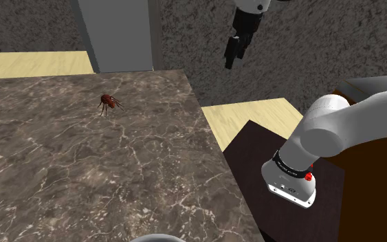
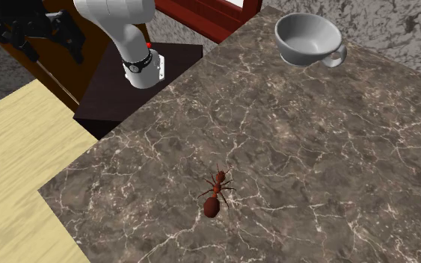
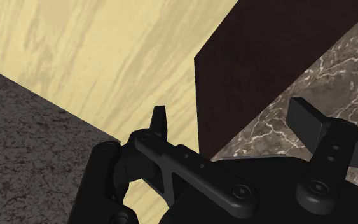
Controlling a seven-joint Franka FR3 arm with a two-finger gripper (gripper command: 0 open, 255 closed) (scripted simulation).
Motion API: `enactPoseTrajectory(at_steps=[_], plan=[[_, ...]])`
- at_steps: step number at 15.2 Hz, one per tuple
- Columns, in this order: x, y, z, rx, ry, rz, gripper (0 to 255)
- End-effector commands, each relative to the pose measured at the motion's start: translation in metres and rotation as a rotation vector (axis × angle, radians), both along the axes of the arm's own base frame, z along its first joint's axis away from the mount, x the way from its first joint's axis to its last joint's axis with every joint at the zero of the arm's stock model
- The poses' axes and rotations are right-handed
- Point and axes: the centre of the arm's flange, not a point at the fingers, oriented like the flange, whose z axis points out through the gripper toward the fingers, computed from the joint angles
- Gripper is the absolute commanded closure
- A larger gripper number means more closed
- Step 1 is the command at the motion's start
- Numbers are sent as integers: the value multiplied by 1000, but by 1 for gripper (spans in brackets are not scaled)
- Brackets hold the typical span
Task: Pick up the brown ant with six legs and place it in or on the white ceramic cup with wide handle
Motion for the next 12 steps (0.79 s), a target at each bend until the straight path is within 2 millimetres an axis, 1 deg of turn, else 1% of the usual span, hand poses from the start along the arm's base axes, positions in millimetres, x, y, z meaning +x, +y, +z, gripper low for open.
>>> enactPoseTrajectory(at_steps=[1, 12], plan=[[0, 0, 0, 0, 0, 0, 0], [86, 114, -22, -12, -9, 79, 0]])
